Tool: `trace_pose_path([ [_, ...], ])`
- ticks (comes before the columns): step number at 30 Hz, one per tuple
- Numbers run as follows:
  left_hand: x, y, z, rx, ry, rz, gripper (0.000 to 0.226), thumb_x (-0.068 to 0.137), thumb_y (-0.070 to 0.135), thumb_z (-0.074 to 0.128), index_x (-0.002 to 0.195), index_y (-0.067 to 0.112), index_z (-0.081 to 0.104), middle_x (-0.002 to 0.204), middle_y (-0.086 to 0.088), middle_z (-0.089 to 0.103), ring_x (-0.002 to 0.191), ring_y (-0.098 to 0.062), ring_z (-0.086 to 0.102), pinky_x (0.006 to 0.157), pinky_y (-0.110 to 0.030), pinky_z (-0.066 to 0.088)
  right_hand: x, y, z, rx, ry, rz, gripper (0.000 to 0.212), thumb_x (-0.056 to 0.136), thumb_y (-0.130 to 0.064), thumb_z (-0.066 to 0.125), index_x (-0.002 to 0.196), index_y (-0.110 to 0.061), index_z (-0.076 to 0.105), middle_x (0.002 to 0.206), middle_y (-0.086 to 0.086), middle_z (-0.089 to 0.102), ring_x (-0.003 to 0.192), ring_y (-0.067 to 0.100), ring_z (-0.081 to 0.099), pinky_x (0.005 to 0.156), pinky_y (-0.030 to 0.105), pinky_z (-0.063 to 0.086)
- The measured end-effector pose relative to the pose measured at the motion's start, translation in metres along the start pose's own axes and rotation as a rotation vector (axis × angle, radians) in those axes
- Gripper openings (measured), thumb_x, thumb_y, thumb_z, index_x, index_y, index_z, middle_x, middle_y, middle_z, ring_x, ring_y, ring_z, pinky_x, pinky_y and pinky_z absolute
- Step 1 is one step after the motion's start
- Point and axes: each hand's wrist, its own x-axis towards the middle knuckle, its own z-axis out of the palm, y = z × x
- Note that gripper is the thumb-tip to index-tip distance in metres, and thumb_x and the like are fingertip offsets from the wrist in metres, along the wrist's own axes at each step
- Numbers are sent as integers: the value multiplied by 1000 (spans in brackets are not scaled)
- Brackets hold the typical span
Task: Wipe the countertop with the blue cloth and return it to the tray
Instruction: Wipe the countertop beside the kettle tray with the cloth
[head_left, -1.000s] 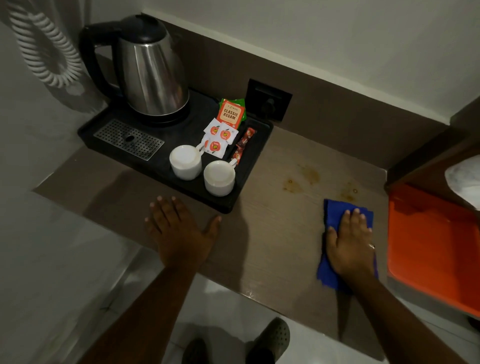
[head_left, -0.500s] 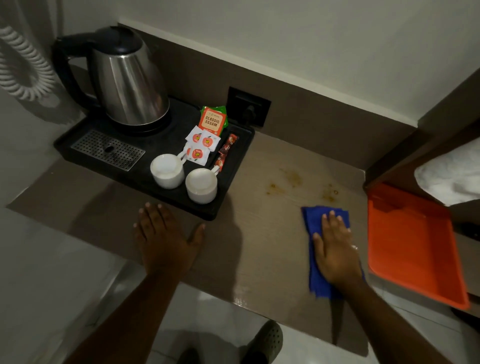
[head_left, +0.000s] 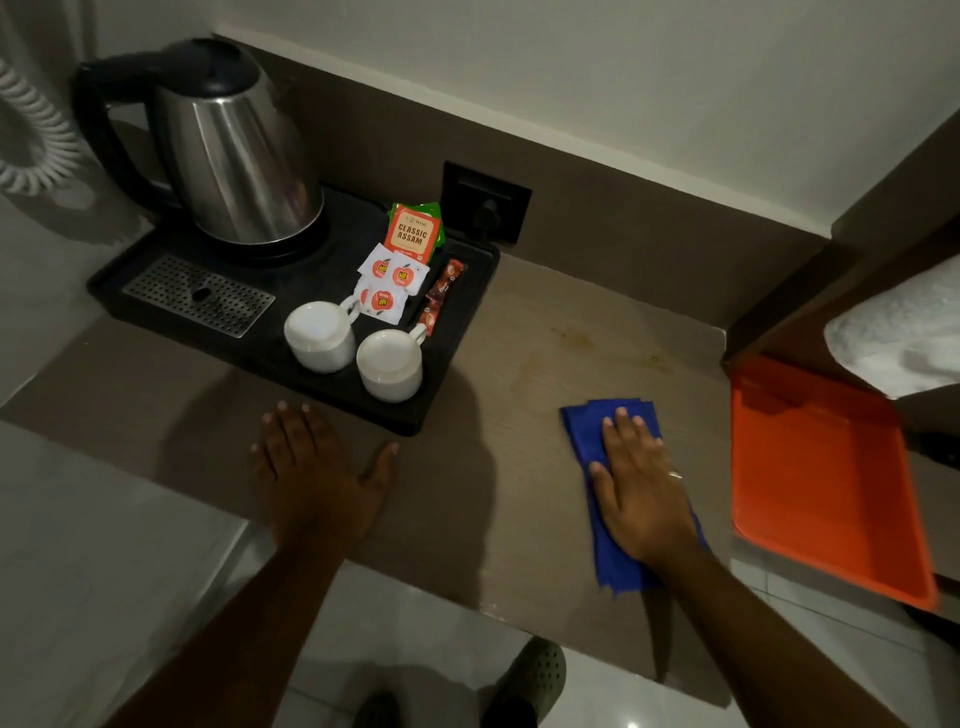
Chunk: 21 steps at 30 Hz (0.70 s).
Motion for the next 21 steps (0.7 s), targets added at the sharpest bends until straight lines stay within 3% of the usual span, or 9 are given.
trace_pose_path([
  [5, 0, -2, 3, -5, 10, 13, 111, 77, 77, 31, 148, -7, 24, 156, -34, 24, 146, -47, 21, 117, -60, 18, 52, 53, -20, -23, 68, 308, 62, 100, -46, 22, 152, -12, 10, 162, 10, 5, 149, 26, 3, 121, 46, 5],
  [8, 3, -2, 5, 15, -13, 4, 111, 76, 78, 26, 149, -6, 24, 157, -33, 23, 146, -47, 20, 117, -60, 18, 109, 47, -32, -45, 84, 438, 63, 100, -44, 23, 151, -9, 12, 162, 14, 8, 148, 32, 8, 120, 51, 11],
  [12, 4, 0, 3, 19, -15, -5, 113, 74, 79, 22, 149, -6, 26, 156, -33, 24, 146, -47, 21, 116, -60, 18, 157, -21, -21, -34, 53, 248, 64, 99, -47, 21, 151, -11, 12, 162, 11, 10, 148, 28, 8, 121, 48, 7],
  [16, 2, 1, -3, 47, -50, -13, 116, 72, 81, 17, 152, -3, 20, 160, -29, 18, 149, -44, 16, 119, -57, 15, 124, -41, -7, -32, -12, -32, 64, 97, -53, 16, 152, -20, 11, 162, 2, 9, 149, 20, 6, 119, 42, 5],
  [19, 1, 0, -5, 46, -48, -2, 116, 72, 80, 17, 151, -4, 21, 160, -30, 18, 149, -44, 16, 119, -58, 15, 94, 6, -15, -17, -10, -36, 63, 97, -54, 17, 151, -23, 12, 162, 0, 10, 148, 17, 4, 120, 41, 4],
  [21, 1, 0, -2, 37, -49, 7, 115, 73, 79, 20, 150, -6, 22, 159, -32, 20, 147, -46, 18, 118, -59, 15, 94, 32, -24, -19, 3, 64, 61, 98, -51, 21, 151, -23, 11, 162, 1, 8, 148, 19, 4, 119, 41, 4],
])
